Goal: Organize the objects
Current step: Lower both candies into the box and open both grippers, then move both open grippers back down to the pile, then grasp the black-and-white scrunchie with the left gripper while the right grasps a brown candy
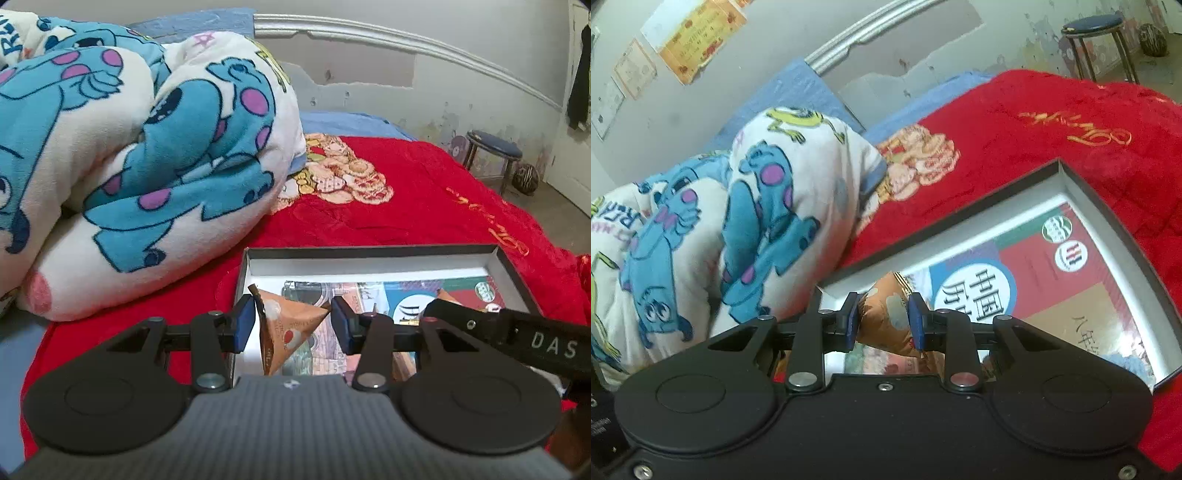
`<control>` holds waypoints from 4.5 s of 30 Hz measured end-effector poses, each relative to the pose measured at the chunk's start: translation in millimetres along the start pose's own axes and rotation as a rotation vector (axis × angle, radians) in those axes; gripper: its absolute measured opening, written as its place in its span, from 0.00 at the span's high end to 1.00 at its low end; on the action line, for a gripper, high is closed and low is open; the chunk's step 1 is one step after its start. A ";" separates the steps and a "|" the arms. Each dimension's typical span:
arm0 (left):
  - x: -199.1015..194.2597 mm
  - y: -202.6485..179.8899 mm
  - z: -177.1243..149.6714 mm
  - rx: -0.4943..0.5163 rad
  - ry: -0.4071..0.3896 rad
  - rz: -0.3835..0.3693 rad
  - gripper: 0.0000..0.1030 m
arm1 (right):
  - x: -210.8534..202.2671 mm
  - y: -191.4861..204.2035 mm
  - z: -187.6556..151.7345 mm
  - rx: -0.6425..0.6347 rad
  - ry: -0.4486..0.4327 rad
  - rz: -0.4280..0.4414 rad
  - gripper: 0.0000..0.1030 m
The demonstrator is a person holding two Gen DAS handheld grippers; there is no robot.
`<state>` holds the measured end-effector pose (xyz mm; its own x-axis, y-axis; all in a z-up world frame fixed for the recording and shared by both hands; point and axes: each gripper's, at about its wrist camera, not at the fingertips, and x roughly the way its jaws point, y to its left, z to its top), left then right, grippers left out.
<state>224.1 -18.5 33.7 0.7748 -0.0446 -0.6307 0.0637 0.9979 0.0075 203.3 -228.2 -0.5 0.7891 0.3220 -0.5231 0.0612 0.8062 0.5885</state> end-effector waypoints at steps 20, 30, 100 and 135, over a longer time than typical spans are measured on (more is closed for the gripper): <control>23.6 -5.9 -20.8 0.020 0.051 -0.026 0.50 | 17.8 -11.7 -16.3 0.021 0.069 -0.041 0.73; 33.4 -4.2 -26.8 -0.008 0.081 -0.062 0.43 | 27.0 -14.2 -21.9 0.028 0.110 -0.090 0.72; -111.8 -43.9 -131.8 0.260 0.083 -0.345 0.11 | -126.5 -8.6 -69.6 -0.062 0.043 -0.037 0.25; -53.5 -9.5 -127.0 0.060 0.222 -0.046 0.84 | -42.4 -11.8 -107.9 -0.146 0.178 -0.150 0.47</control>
<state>102.2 -19.7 -31.1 0.6131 -0.0725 -0.7867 0.1383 0.9903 0.0165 103.1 -197.8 -51.7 0.6570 0.2654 -0.7057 0.0701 0.9104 0.4077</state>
